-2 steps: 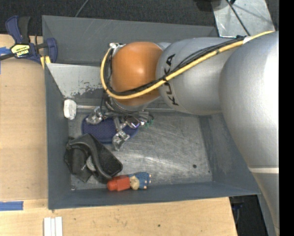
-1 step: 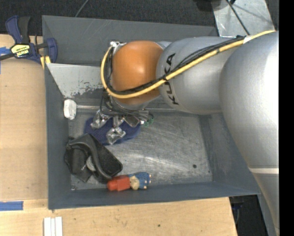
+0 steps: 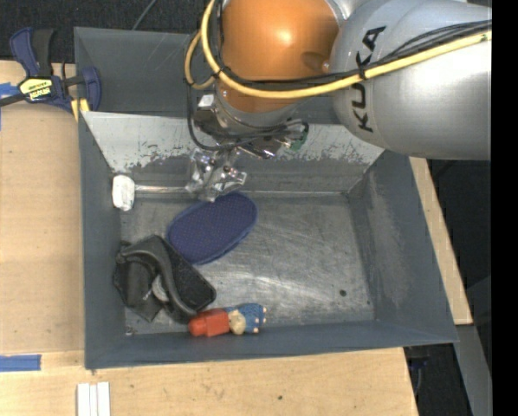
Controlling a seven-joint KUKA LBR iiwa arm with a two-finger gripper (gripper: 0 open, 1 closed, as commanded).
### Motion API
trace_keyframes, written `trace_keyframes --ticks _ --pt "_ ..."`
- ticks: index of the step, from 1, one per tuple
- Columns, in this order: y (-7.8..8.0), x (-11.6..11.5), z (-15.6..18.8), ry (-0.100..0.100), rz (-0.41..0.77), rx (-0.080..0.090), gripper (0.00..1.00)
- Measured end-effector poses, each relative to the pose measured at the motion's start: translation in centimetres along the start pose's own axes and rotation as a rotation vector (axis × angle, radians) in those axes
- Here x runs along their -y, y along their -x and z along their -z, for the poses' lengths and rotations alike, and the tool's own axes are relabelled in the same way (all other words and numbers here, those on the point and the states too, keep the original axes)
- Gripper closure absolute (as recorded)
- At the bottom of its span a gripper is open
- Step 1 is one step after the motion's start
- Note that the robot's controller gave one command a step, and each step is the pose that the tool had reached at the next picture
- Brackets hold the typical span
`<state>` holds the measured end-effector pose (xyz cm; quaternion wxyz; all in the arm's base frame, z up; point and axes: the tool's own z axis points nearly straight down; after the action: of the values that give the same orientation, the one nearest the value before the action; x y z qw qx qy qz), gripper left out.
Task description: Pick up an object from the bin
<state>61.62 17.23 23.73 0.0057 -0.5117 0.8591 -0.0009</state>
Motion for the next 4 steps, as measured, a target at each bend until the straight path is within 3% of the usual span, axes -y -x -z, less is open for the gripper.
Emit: trace_keyframes --ticks 1,2,3,4 --pt "-1.4 -1.3 -11.6 0.010 -0.203 -0.011 1.00" --pt "-1.2 -1.2 -11.3 0.005 -0.203 -0.006 0.00" --pt "0.6 -1.5 -15.3 0.007 0.219 -0.008 0.00" --pt "0.6 -1.3 -15.1 0.004 0.217 -0.009 1.00"
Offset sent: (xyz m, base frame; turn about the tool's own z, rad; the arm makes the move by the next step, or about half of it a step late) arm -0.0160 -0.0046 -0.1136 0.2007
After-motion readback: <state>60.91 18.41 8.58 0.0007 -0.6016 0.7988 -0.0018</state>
